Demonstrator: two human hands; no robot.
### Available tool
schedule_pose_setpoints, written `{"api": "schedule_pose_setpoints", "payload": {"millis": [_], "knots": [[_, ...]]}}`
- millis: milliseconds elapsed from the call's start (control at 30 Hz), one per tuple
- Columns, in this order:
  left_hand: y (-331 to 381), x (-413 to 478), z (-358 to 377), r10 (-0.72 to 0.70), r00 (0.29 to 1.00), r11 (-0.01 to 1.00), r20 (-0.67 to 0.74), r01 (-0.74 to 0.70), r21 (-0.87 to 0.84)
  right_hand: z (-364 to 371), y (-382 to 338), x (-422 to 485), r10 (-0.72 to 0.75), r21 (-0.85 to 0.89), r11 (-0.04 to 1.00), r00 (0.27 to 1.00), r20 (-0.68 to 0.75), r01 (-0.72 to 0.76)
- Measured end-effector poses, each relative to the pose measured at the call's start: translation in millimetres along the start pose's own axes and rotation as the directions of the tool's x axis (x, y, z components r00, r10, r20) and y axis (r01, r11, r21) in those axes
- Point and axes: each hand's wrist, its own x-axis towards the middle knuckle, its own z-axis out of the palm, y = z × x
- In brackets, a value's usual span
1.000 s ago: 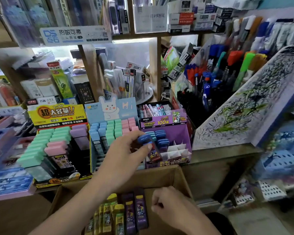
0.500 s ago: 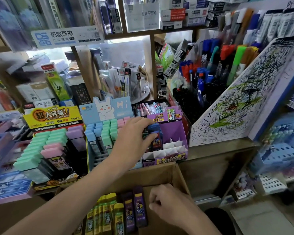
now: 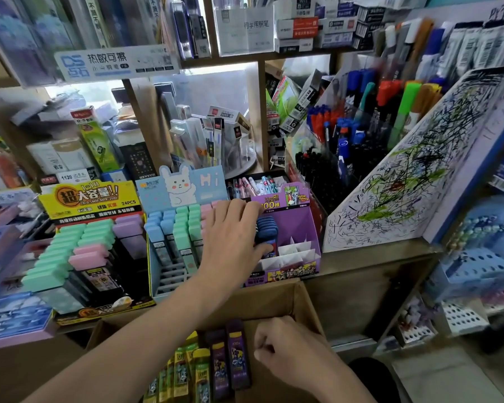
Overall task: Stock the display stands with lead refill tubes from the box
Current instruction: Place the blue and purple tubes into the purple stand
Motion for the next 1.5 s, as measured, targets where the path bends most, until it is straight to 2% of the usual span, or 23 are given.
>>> {"api": "schedule_pose_setpoints", "payload": {"millis": [167,267,400,467,567,633,700,767,833,900,967,1100,1200,1500], "knots": [[-4,-2,-8,-0.027,1.000,0.998,-0.006,0.027,-0.051,2,1,-1,0.006,-0.018,1.000,1.000,-0.017,-0.007],[-9,-10,-23,-0.083,0.996,0.988,-0.031,0.078,-0.130,3,2,-1,0.007,-0.031,0.999,0.999,-0.032,-0.008],[-23,-42,-45,-0.111,0.981,0.962,-0.161,0.065,-0.265,7,4,2,0.009,-0.040,0.999,0.999,-0.052,-0.011],[-29,-68,-54,-0.144,0.978,0.930,-0.149,0.082,-0.358,9,4,4,0.011,-0.036,0.999,0.998,-0.056,-0.013],[-36,-112,-54,-0.226,0.974,0.865,0.033,0.216,-0.452,11,3,9,0.016,-0.006,1.000,0.999,-0.041,-0.016],[-40,-138,-46,-0.305,0.923,0.794,0.233,0.382,-0.472,14,1,12,0.025,-0.012,1.000,0.999,-0.025,-0.025],[-45,-160,-33,-0.378,0.813,0.704,0.443,0.563,-0.432,14,-4,14,0.038,-0.031,0.999,0.999,0.006,-0.038],[-48,-175,-20,-0.402,0.677,0.571,0.617,0.712,-0.409,16,-12,18,0.073,-0.039,0.997,0.997,0.036,-0.071],[-46,-184,-11,-0.385,0.582,0.440,0.716,0.798,-0.411,20,-22,26,0.130,-0.059,0.990,0.991,0.044,-0.127],[-43,-189,-8,-0.379,0.523,0.383,0.764,0.840,-0.385,29,-30,33,0.175,-0.065,0.983,0.984,0.037,-0.172],[-41,-194,-7,-0.379,0.482,0.381,0.790,0.859,-0.341,40,-36,40,0.203,-0.061,0.978,0.978,0.049,-0.200],[-41,-201,-12,-0.322,0.477,0.502,0.818,0.818,-0.279,62,-42,50,0.230,-0.005,0.973,0.973,0.012,-0.230],[-42,-204,-19,-0.321,0.486,0.545,0.813,0.797,-0.262,75,-45,53,0.235,0.054,0.971,0.971,-0.043,-0.233],[-53,-211,-30,-0.407,0.469,0.480,0.784,0.840,-0.253,95,-47,59,0.241,0.094,0.968,0.964,-0.115,-0.231]]}}
